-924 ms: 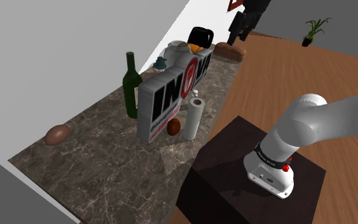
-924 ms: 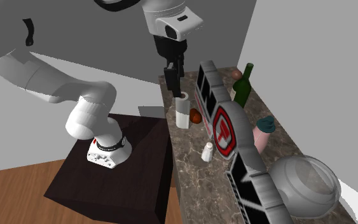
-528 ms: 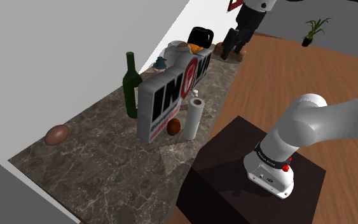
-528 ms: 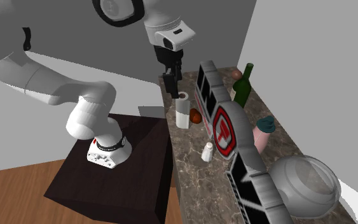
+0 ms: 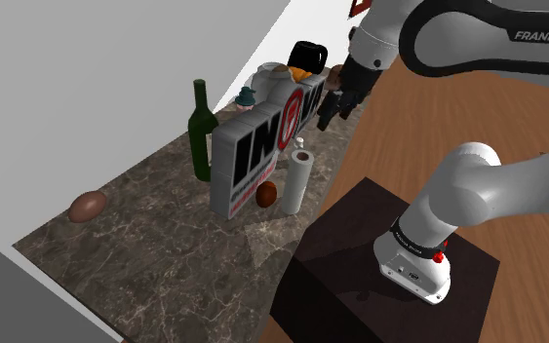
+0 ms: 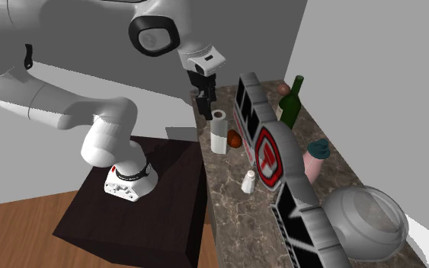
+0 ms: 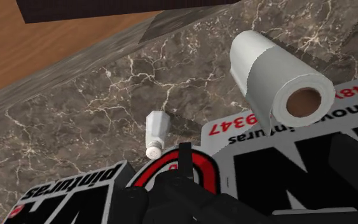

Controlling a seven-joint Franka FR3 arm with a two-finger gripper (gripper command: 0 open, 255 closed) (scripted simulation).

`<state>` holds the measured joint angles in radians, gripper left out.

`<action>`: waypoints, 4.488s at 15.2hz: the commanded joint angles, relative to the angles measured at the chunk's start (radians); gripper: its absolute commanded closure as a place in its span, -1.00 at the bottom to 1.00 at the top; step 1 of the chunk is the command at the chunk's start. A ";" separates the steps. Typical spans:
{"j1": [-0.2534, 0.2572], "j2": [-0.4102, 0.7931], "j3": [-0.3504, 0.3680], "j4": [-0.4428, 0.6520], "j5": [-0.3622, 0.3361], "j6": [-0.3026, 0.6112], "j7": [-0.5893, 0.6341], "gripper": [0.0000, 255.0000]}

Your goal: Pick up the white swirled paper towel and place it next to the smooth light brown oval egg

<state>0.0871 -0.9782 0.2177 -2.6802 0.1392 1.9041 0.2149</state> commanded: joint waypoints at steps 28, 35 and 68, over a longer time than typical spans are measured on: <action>0.086 0.120 0.237 -0.211 0.155 0.364 0.172 1.00; 0.083 0.105 0.227 -0.192 0.148 0.330 0.170 1.00; 0.025 0.071 0.109 0.230 0.041 -0.121 0.152 1.00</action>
<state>0.1150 -0.9116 0.3305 -2.4664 0.1836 1.7956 0.3689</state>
